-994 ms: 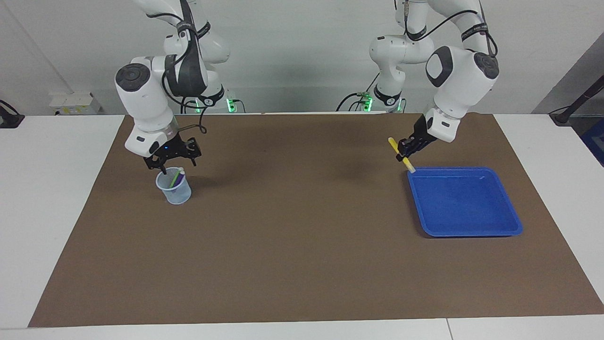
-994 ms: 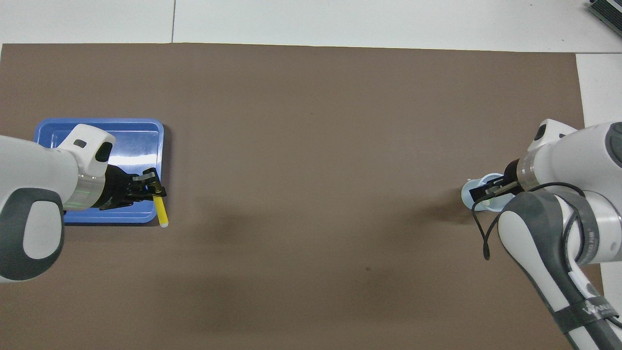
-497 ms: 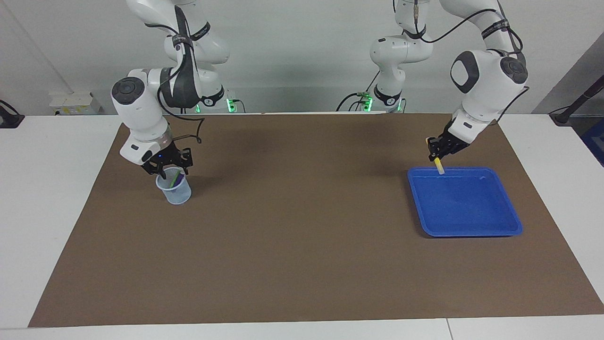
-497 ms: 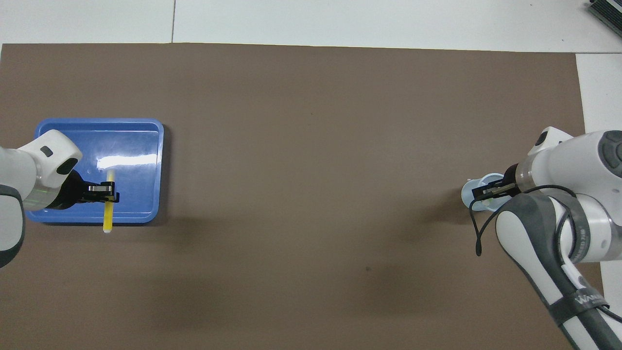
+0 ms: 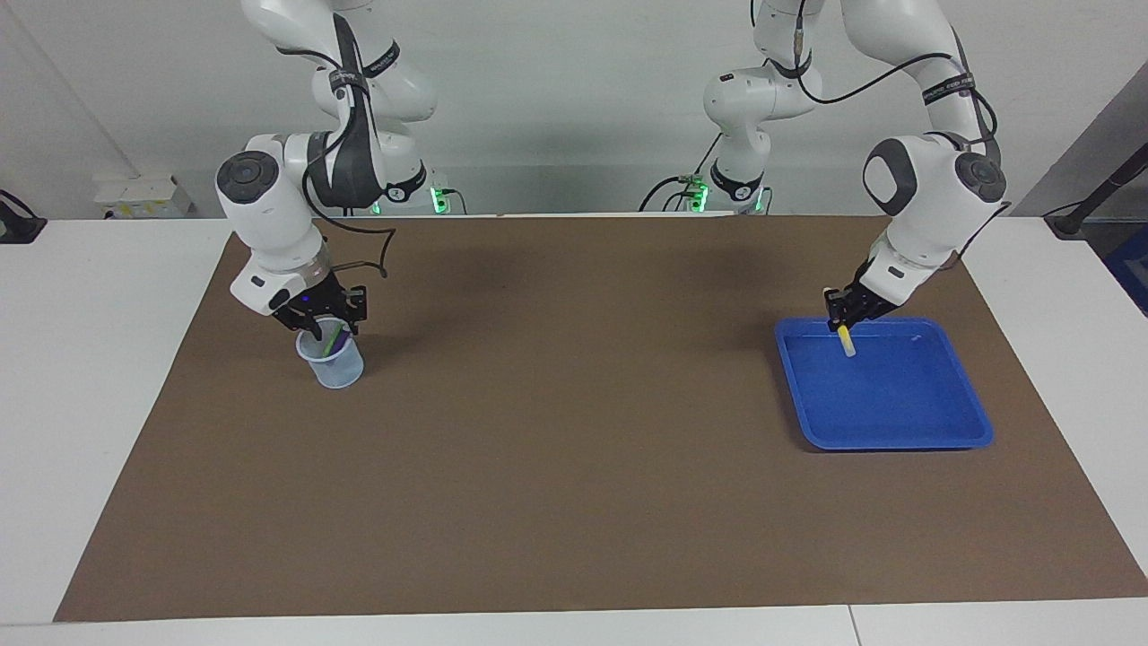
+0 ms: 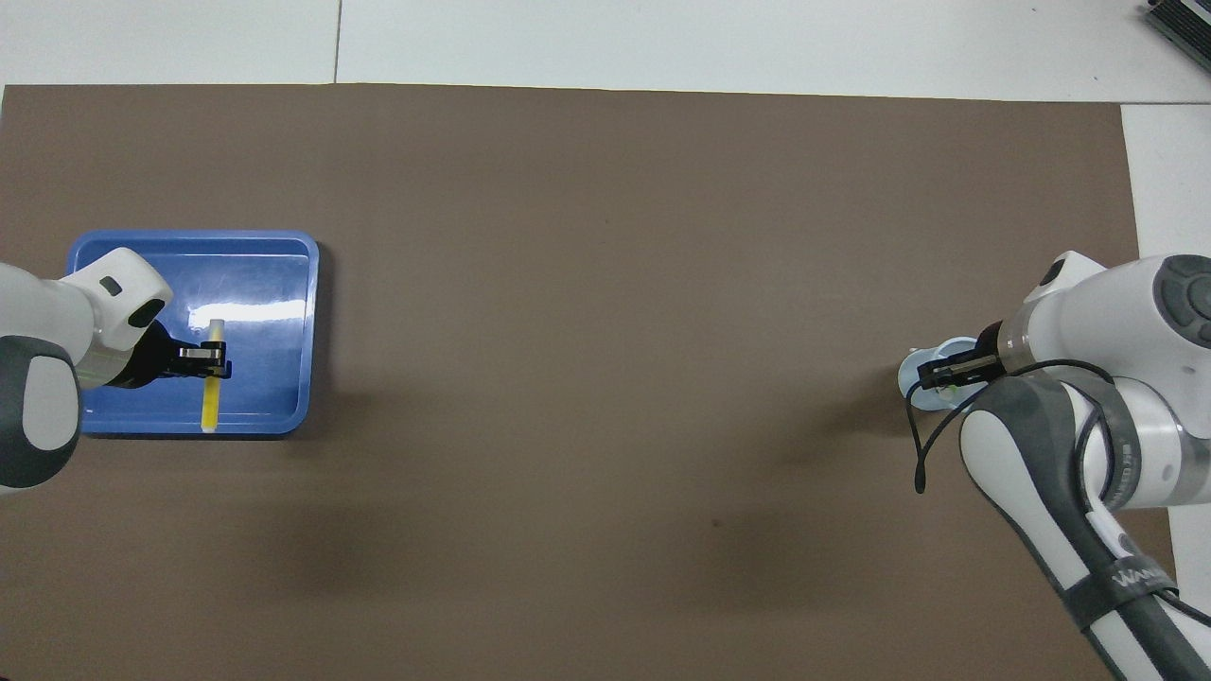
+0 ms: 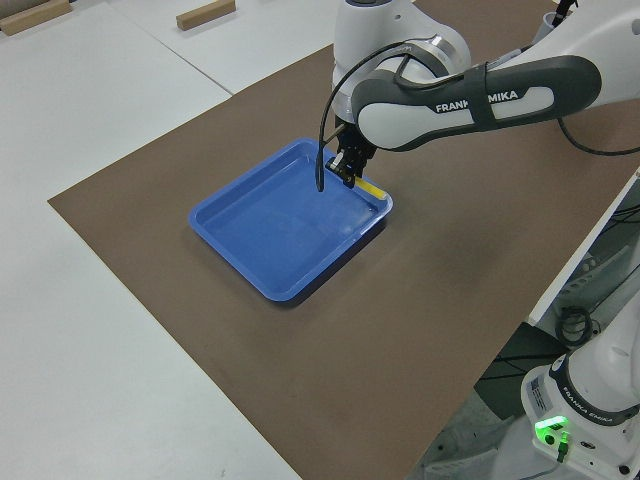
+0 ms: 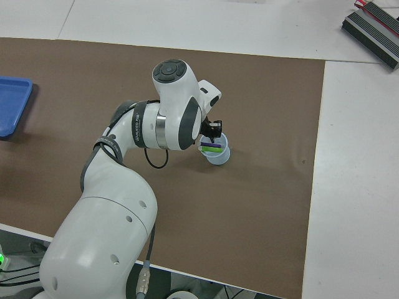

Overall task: Right arm passes pens to left for tray arrangement
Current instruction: 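Lower the yellow pen into the blue tray and open the left gripper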

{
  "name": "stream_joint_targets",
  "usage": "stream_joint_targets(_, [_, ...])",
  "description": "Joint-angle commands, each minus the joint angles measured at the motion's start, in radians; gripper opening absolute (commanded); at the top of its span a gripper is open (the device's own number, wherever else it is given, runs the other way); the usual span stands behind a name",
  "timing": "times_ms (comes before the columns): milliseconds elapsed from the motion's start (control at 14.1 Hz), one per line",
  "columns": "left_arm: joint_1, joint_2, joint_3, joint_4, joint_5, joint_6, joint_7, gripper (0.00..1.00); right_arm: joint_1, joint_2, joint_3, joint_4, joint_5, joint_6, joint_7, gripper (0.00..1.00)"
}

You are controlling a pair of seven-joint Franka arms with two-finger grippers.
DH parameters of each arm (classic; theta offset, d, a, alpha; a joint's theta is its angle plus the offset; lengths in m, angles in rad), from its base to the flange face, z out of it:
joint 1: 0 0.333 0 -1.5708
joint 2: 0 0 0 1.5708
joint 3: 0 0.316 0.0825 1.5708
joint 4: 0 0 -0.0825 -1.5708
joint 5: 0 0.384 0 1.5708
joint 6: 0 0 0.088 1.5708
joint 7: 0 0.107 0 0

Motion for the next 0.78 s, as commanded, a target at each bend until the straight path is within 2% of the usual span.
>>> stream_joint_targets(0, [0.0,0.062,-0.007,0.012,0.018,0.073,0.005,0.0,-0.01,0.006,0.003,-0.009,-0.003,0.016,0.023,0.5])
stream_joint_targets(355, [-0.006,0.163,-0.007,0.012,0.017,0.202,-0.001,0.0,-0.013,0.009,0.003,-0.008,-0.003,0.025,0.025,0.5])
stream_joint_targets(426, [-0.006,0.182,-0.007,0.012,0.017,0.227,-0.001,0.0,-0.013,0.009,0.005,-0.008,-0.003,0.025,0.023,0.44])
stream_joint_targets(710, [-0.004,0.199,-0.007,0.004,0.017,0.265,-0.001,0.0,-0.013,0.009,0.005,-0.008,-0.003,0.016,0.022,0.32])
